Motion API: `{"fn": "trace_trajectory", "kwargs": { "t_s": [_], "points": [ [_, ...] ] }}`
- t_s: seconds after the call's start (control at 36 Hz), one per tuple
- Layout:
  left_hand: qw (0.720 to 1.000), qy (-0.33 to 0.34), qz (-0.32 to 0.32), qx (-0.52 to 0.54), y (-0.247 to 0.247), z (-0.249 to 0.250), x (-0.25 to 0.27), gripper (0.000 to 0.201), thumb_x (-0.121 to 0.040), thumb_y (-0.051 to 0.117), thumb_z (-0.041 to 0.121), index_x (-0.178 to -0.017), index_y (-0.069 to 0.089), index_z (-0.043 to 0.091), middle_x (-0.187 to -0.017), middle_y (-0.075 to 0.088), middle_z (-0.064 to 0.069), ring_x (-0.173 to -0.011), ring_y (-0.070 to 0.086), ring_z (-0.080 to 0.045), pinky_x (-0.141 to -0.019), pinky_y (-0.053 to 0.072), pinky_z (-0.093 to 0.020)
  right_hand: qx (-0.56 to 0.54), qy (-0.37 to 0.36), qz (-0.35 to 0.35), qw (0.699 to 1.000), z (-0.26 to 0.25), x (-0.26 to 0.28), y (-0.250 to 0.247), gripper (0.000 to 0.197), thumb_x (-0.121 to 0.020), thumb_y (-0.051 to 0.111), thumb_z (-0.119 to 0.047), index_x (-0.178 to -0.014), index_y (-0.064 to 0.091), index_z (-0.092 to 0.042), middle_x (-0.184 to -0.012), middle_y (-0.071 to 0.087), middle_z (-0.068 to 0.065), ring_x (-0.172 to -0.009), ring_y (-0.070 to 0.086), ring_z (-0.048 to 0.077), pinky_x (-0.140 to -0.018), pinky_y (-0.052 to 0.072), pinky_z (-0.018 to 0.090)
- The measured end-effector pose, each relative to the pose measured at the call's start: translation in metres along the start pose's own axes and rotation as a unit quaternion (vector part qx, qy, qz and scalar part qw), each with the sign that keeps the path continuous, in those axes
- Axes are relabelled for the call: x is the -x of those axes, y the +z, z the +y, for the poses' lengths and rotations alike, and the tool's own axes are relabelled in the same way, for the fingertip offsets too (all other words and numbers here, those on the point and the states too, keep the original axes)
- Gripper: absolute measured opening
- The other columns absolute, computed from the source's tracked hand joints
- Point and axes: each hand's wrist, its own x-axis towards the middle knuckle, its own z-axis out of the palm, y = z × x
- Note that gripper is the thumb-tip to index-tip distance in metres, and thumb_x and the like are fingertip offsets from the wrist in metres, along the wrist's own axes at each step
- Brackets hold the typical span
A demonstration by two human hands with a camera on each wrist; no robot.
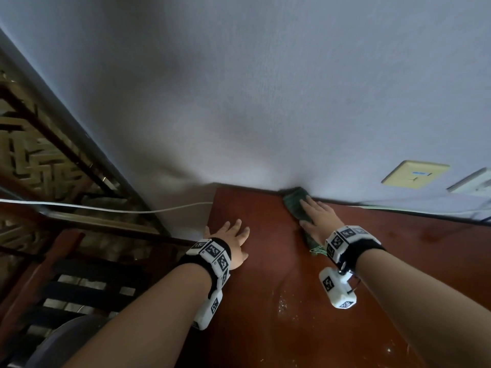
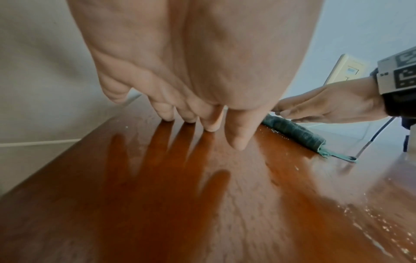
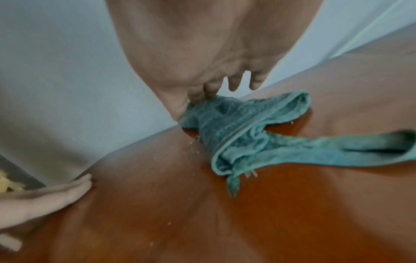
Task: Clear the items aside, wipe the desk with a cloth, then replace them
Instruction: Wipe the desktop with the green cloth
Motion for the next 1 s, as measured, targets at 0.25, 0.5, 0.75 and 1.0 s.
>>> {"fn": "trace_trajectory", "kwargs": {
  "t_s": [0.25,0.5,0.75,1.0],
  "points": [
    [1.0,0.016,0.002,0.008,0.007,-0.004,-0.002,0.088,-0.095,0.047,0.06,-0.156,-0.011,0.035,-0.162,-0.027,0.008,-0.151,-0.019,-0.019,-0.121,0.001,-0.058,-0.009,0.023,-0.048,0.999,-0.024,-0.009,0.022,0.075,-0.095,0.037,-0.055,-0.149,-0.012,-0.037,-0.156,-0.024,-0.011,-0.144,-0.023,0.023,-0.116,-0.006,0.047],
    [0.999,0.024,0.02,0.025,0.011,-0.003,0.002,0.086,-0.098,0.049,0.051,-0.157,-0.01,0.032,-0.162,-0.026,0.006,-0.151,-0.019,-0.021,-0.12,0.006,-0.056,0.013,-0.143,-0.044,0.989,-0.035,0.033,0.048,0.059,-0.1,0.036,-0.038,-0.148,0.002,-0.046,-0.146,-0.021,-0.027,-0.141,-0.024,0.013,-0.116,-0.007,0.042],
    [0.997,0.037,0.061,0.015,0.016,-0.002,0.008,0.086,-0.098,0.054,0.042,-0.158,-0.006,0.03,-0.165,-0.018,0.008,-0.152,-0.014,-0.019,-0.12,0.006,-0.059,-0.04,-0.222,-0.125,0.966,-0.034,0.082,0.053,0.078,-0.088,0.052,0.008,-0.144,0.031,-0.042,-0.148,0.001,-0.031,-0.138,-0.018,0.001,-0.114,-0.012,0.032],
    [0.999,0.036,0.032,0.004,0.024,0.001,0.005,0.127,-0.074,0.082,0.049,-0.157,-0.012,0.028,-0.161,-0.029,0.002,-0.15,-0.023,-0.026,-0.121,0.005,-0.057,-0.349,-0.062,-0.002,0.935,-0.024,0.051,0.001,0.042,-0.091,0.048,0.01,-0.124,0.063,-0.013,-0.139,0.048,0.0,-0.134,0.031,0.01,-0.105,0.007,0.0]
  ]
}}
